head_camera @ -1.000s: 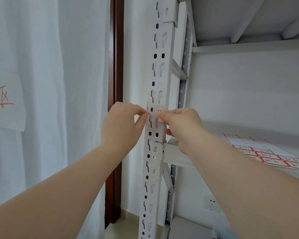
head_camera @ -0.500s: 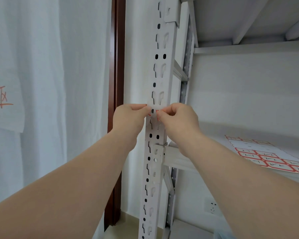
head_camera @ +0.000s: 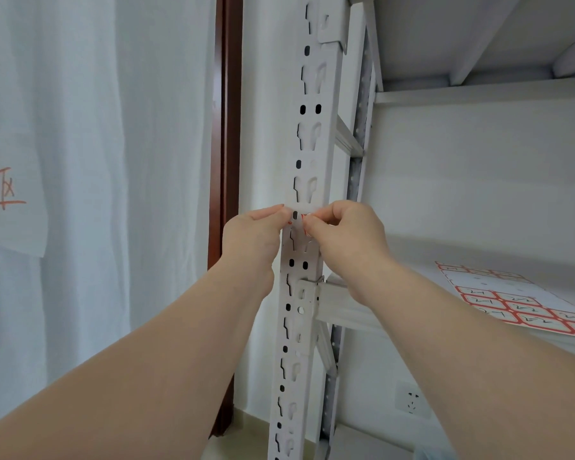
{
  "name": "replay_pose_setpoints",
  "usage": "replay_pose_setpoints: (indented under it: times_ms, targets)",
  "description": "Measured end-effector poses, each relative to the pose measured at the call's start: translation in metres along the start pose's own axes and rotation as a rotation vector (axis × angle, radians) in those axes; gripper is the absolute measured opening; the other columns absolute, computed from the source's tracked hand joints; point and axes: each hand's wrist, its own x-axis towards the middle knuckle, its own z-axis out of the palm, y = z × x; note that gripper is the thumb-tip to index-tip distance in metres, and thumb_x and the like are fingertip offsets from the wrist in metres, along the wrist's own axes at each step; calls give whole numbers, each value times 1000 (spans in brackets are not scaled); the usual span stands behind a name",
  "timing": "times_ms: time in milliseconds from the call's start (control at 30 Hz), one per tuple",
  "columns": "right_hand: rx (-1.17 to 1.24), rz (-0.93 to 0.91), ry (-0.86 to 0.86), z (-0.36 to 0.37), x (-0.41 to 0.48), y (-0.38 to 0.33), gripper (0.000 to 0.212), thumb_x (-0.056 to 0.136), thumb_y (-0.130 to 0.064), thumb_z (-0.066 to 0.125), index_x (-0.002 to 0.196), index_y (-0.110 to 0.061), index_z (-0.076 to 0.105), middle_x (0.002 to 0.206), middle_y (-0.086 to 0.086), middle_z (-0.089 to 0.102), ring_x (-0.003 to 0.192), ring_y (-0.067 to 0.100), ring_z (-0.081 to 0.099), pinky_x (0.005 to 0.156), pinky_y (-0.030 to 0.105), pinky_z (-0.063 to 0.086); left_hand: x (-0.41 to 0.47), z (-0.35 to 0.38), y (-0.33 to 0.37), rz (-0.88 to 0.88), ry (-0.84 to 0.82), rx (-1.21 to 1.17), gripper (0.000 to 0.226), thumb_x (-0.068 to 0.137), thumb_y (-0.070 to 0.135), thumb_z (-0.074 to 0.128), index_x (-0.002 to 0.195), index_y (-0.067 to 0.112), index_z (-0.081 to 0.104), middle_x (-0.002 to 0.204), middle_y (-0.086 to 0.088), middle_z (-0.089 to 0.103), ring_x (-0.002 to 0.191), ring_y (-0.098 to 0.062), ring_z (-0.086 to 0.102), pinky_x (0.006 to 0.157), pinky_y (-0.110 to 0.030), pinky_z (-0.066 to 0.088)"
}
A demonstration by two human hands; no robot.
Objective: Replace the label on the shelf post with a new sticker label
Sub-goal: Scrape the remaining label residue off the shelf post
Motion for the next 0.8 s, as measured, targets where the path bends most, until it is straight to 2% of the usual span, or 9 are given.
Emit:
replay_pose_setpoints:
  times_ms: [67, 167, 200, 400, 533, 633, 733, 800]
  targets:
    - [5, 10, -4, 0, 0, 0, 10, 86, -23, 60, 78, -18, 63, 68, -11, 56, 63, 7, 50, 68, 27, 43, -1, 1, 0, 2, 11, -10, 12, 85, 14, 66, 96, 14, 68, 96, 1, 68, 97, -11, 61, 90, -28, 46]
    - [16, 24, -10, 0, 0, -1, 10, 86, -23, 60, 77, -18, 63, 68, -10, 57, 62, 8, 51, 66, 27, 43, -2, 4, 1, 0, 32, -34, 14, 86, 11, 64, 99, 14, 66, 81, 3, 65, 72, -3, 59, 62, -17, 43]
    - [18, 27, -10, -1, 0, -1, 11, 86, -22, 60, 77, -18, 63, 68, -9, 58, 62, 8, 51, 65, 26, 43, -2, 5, 1, -4, 49, -36, 14, 85, 11, 64, 98, 15, 66, 80, 3, 65, 70, -2, 58, 58, -16, 41]
    - [16, 25, -3, 1, 0, -1, 12, 85, -21, 61, 73, -19, 63, 67, -10, 58, 64, 8, 52, 67, 27, 44, -6, 8, 4, -13, 97, -39, 14, 85, 7, 62, 96, 16, 66, 75, 3, 63, 65, -3, 56, 50, -16, 40]
    - [14, 24, -2, 0, 0, -2, 14, 84, -20, 62, 70, -21, 62, 68, -11, 59, 66, 10, 53, 69, 27, 46, -9, 9, 6, -14, 102, -46, 15, 85, 6, 62, 95, 16, 66, 73, 4, 61, 62, -3, 54, 38, -9, 43]
    - [21, 34, -9, 0, -1, -3, 13, 84, -20, 62, 71, -20, 63, 68, -10, 59, 68, 11, 54, 66, 26, 45, -11, 8, 6, -9, 103, -41, 15, 86, 6, 62, 94, 18, 65, 71, 5, 60, 61, -1, 53, 41, -8, 44]
    - [35, 43, -16, -1, -1, -3, 11, 84, -20, 62, 73, -18, 64, 67, -10, 58, 64, 8, 52, 56, 22, 41, -9, 5, 5, 9, 87, 20, 16, 85, 9, 63, 99, 17, 68, 78, 7, 62, 70, -2, 55, 65, -16, 46]
    - [41, 43, -22, -2, -1, -3, 10, 85, -19, 62, 75, -17, 64, 65, -10, 58, 61, 6, 51, 53, 20, 39, -7, 1, 5, 39, 46, 73, 19, 86, 9, 63, 104, 14, 68, 83, 9, 62, 77, -3, 57, 74, -19, 47]
